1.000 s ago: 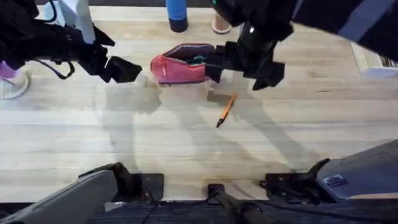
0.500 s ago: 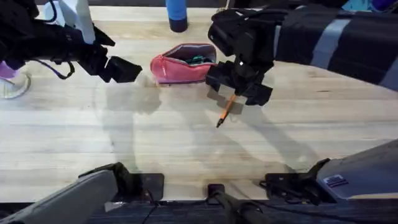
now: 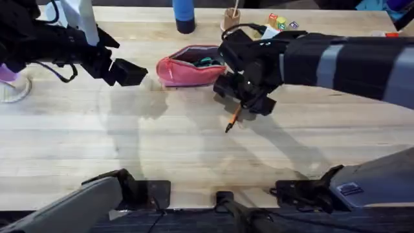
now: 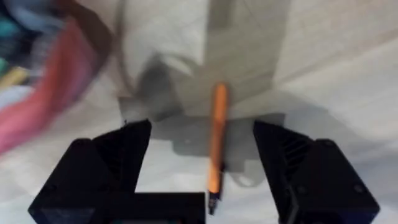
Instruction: Unzip the bag, pick up the pens from the table one at a time and place them inside, then zip the bag closed.
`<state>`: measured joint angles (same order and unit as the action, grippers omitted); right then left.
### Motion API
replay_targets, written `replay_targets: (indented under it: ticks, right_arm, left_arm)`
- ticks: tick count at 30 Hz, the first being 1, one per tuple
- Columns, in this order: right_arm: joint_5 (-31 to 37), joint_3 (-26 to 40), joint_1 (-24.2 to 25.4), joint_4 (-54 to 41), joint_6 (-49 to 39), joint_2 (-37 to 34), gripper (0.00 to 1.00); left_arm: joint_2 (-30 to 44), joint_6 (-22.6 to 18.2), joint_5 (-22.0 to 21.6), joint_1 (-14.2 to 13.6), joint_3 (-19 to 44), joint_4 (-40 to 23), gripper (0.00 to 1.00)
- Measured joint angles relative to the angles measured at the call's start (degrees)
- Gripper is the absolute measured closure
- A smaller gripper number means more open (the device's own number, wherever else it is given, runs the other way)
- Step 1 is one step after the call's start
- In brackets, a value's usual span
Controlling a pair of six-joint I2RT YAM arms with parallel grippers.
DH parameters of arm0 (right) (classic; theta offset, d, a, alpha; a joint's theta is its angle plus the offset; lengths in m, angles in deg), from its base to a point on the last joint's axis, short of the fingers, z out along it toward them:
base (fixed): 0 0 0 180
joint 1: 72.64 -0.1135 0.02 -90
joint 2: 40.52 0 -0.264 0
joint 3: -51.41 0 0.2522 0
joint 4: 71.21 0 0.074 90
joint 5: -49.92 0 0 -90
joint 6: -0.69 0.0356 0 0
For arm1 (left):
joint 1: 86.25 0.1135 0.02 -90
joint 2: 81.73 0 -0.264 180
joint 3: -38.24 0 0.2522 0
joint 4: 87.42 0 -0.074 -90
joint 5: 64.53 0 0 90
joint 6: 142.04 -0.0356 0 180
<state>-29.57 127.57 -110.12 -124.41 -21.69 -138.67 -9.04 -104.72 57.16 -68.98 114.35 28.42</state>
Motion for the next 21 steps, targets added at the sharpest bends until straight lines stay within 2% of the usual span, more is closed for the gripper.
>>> replay_targets:
  ticks: [6, 12, 15, 21]
  right_arm:
    - [0.46, -1.83, -0.28, 2.37, 0.78, 1.50, 0.012]
    - [0.69, -2.00, -0.28, 2.21, 1.01, 1.56, 0.070]
    - [1.12, -2.18, -0.28, 1.77, 1.01, 1.56, 0.166]
    - [2.29, -2.56, -0.21, 0.23, 0.97, 1.56, 0.455]
  left_arm:
    - [-0.01, 0.00, 0.00, 0.00, 0.00, 0.00, 0.007]
    - [-0.01, 0.00, 0.00, 0.00, 0.00, 0.01, 0.007]
    - [-0.01, -0.02, 0.00, 0.00, 0.00, 0.01, 0.007]
    - [-0.01, 0.00, 0.00, 0.00, 0.00, 0.01, 0.007]
